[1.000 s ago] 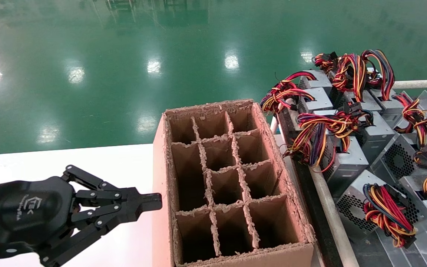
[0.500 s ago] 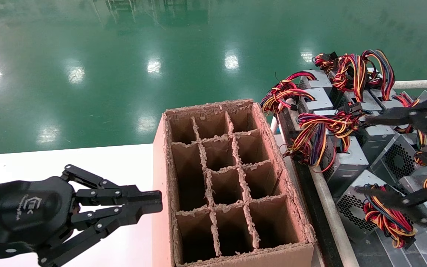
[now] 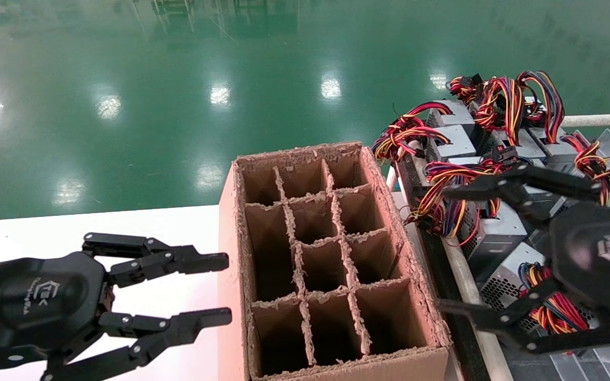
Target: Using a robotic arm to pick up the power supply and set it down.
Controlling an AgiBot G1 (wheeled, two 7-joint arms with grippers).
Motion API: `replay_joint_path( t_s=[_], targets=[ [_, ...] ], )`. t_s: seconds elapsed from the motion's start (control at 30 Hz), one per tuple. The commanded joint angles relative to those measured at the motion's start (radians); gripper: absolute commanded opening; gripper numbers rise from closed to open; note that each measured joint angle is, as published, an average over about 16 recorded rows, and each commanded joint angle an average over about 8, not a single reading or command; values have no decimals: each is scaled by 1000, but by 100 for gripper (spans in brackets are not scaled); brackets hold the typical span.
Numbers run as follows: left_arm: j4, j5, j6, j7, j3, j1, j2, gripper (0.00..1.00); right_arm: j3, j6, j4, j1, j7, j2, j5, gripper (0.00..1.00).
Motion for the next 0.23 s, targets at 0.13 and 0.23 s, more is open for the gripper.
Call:
replay_joint_path(
  t_s=[0.13,0.23],
  targets=[
    [0,0,0,0,0,0,0,100,82,-24,-6,-76,34,-62,-10,100],
    [0,0,0,0,0,0,0,100,107,-31,-8,-99,44,-81,-13,100]
  ],
)
